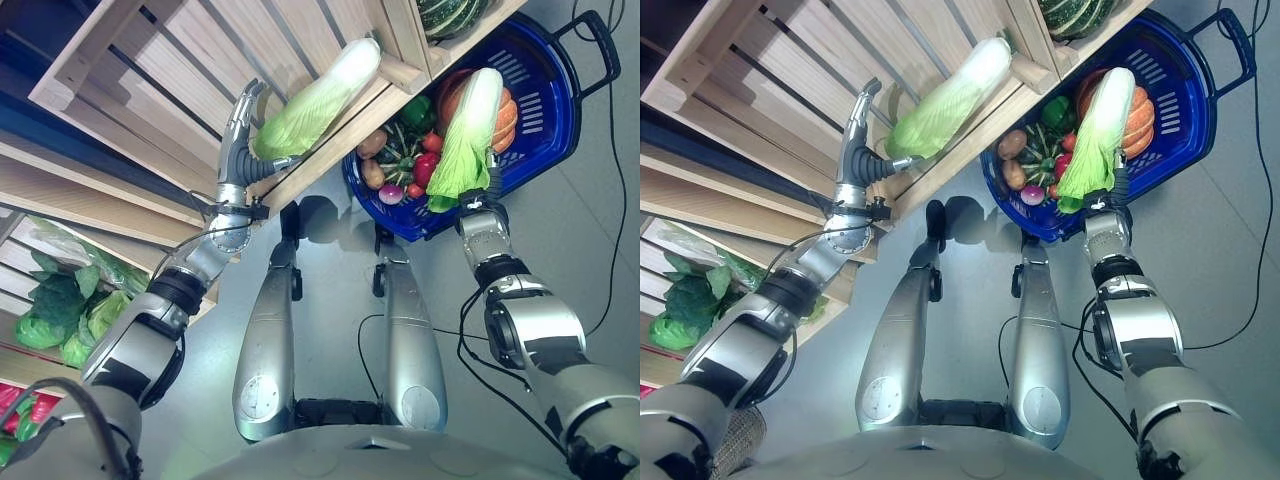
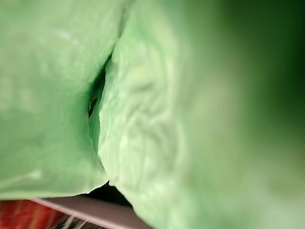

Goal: Pick up fruits and vegetables into the basket

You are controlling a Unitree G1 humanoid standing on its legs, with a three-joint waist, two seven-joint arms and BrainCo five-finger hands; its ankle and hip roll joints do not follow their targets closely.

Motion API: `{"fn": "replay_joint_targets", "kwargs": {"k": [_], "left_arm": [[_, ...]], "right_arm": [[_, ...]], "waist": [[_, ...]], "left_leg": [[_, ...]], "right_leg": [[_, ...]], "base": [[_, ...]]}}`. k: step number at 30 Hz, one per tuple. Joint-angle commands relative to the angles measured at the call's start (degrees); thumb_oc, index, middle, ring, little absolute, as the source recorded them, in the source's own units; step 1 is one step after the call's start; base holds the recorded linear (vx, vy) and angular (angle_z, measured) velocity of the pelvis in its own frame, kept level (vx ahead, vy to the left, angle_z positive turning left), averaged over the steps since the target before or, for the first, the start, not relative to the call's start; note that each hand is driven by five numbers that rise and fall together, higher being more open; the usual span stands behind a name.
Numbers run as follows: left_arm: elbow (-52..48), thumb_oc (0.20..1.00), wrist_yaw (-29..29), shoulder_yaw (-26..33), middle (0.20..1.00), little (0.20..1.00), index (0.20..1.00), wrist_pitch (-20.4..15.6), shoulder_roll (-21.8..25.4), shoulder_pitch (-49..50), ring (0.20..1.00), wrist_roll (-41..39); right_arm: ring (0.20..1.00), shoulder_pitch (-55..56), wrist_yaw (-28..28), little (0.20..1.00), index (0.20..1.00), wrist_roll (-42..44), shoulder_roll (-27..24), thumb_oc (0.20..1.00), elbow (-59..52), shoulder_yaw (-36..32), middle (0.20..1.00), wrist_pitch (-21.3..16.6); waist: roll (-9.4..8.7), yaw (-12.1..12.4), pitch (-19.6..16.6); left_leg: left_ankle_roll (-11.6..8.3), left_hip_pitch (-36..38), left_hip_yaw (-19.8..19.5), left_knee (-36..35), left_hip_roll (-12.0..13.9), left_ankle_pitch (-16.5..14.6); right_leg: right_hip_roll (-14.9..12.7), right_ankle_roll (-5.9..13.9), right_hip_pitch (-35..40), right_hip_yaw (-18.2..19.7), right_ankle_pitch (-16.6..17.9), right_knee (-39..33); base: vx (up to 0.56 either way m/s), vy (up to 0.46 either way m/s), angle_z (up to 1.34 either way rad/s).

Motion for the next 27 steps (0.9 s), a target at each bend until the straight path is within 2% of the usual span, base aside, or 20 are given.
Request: {"fn": "replay_joint_targets", "kwargs": {"k": [1,6,14,15,18,19,20,21,27], "left_arm": [[-1.4,1.000,1.9,0.3,1.000,1.000,1.000,-3.4,-2.3,-0.4,1.000,-1.5],[-2.6,1.000,2.2,-0.5,1.000,1.000,1.000,-3.1,-2.3,-0.7,1.000,-1.9],[-4.0,1.000,3.3,-1.3,1.000,1.000,1.000,-2.5,-2.7,-1.2,1.000,-2.4],[-4.2,1.000,3.5,-1.4,1.000,1.000,1.000,-2.6,-2.6,-1.1,1.000,-2.5],[-4.6,1.000,3.9,-1.6,1.000,1.000,1.000,-2.9,-2.8,-1.0,1.000,-2.4],[-4.9,1.000,3.9,-1.6,1.000,1.000,1.000,-2.7,-2.7,-1.0,1.000,-2.6],[-5.1,1.000,3.8,-1.6,1.000,1.000,1.000,-2.7,-2.8,-1.0,1.000,-2.7],[-5.2,1.000,3.8,-1.7,1.000,1.000,1.000,-2.6,-2.8,-1.0,1.000,-2.7],[-5.8,1.000,3.6,-1.7,1.000,1.000,1.000,-2.3,-2.5,-0.9,1.000,-2.7]], "right_arm": [[0.200,0.1,-1.3,0.200,0.200,-2.8,-5.5,0.200,-0.5,0.7,0.200,-0.2],[0.200,-2.3,-3.6,0.200,0.200,-3.9,-6.9,0.200,1.9,0.9,0.200,1.1],[0.200,-5.0,-8.3,0.200,0.200,-4.9,-8.5,0.200,3.8,0.5,0.200,0.5],[0.263,-5.2,-8.6,0.263,0.263,-4.9,-8.6,0.263,3.9,0.5,0.263,0.4],[0.235,-5.8,-9.4,0.235,0.235,-5.5,-9.0,0.235,4.2,0.5,0.235,0.9],[0.467,-6.1,-9.8,0.467,0.467,-5.8,-9.2,0.467,4.4,0.6,0.467,1.4],[0.799,-6.2,-9.8,0.799,0.799,-5.8,-9.3,0.799,4.5,0.7,0.799,1.6],[1.000,-6.2,-9.7,1.000,1.000,-5.9,-9.3,1.000,4.6,0.7,1.000,1.7],[1.000,-5.9,-9.6,1.000,1.000,-6.4,-9.2,1.000,5.0,0.9,1.000,2.2]], "waist": [[3.95,-0.5,-2.4],[4.99,-0.1,-2.4],[6.16,0.1,-2.4],[6.28,0.2,-2.4],[6.54,0.3,-2.4],[6.63,0.3,-2.4],[6.67,0.4,-2.4],[6.69,0.4,-2.4],[6.65,0.5,-2.4]], "left_leg": [[2.75,-3.6,-3.2,4.2,-3.4,-2.6],[2.80,-4.4,-3.5,4.5,-3.8,-2.4],[2.88,-5.6,-3.6,4.9,-4.1,-2.3],[2.87,-5.8,-3.6,5.0,-4.1,-2.2],[2.95,-6.2,-3.6,5.3,-4.2,-2.3],[2.98,-6.5,-3.6,5.4,-4.2,-2.3],[2.99,-6.6,-3.6,5.4,-4.2,-2.2],[3.00,-6.6,-3.6,5.4,-4.2,-2.2],[3.09,-6.4,-3.7,5.3,-4.2,-2.3]], "right_leg": [[0.5,-1.82,0.7,-4.3,2.5,-0.7],[0.5,-1.77,-0.5,-4.3,2.4,-0.1],[0.4,-1.73,-2.2,-4.1,2.4,0.7],[0.4,-1.69,-2.5,-4.1,2.4,0.8],[0.4,-1.70,-3.1,-4.0,2.4,1.1],[0.4,-1.72,-3.4,-4.0,2.4,1.2],[0.3,-1.73,-3.5,-4.0,2.4,1.3],[0.3,-1.73,-3.5,-4.0,2.4,1.3],[0.4,-1.76,-3.5,-4.1,2.3,1.6]], "base": [[0.00,0.000,0.00],[0.00,0.000,0.00],[0.00,0.015,0.03],[0.00,0.000,0.00],[0.00,0.000,0.00],[0.00,0.000,0.00],[0.00,0.000,0.00],[0.00,0.000,0.00],[0.00,0.000,0.00]]}}
